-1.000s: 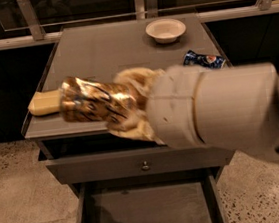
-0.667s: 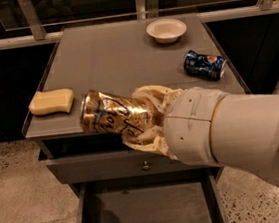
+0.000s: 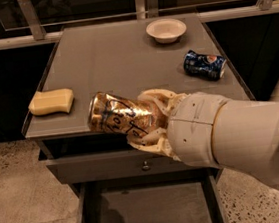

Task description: Place orange can into middle drawer

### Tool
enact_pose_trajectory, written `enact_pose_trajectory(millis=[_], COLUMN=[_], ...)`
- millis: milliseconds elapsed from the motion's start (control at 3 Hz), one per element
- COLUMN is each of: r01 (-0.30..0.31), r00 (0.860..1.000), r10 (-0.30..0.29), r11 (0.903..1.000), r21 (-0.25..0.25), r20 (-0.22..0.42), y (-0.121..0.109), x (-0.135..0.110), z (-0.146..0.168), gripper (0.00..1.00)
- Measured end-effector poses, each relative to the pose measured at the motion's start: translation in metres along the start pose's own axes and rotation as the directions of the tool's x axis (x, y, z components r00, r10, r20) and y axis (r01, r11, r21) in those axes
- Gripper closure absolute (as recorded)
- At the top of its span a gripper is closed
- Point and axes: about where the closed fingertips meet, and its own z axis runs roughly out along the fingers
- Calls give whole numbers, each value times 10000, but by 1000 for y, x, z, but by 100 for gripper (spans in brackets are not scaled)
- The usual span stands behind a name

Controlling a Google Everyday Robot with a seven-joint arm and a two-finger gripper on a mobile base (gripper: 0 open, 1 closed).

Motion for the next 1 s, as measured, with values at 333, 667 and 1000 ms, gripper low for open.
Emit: enact_pose_trajectory(millis=[333,667,1000], r01=[-997,-1852,-2471], r00=[9947,9804,9634], r10=[1005,1898,2563], r11=[9944,9793,9626], r21=[362,816,1111], r20=[-210,-529,-782], y=[8,16,23], x=[52,104,143], z=[7,10,14], gripper=[100,100,100])
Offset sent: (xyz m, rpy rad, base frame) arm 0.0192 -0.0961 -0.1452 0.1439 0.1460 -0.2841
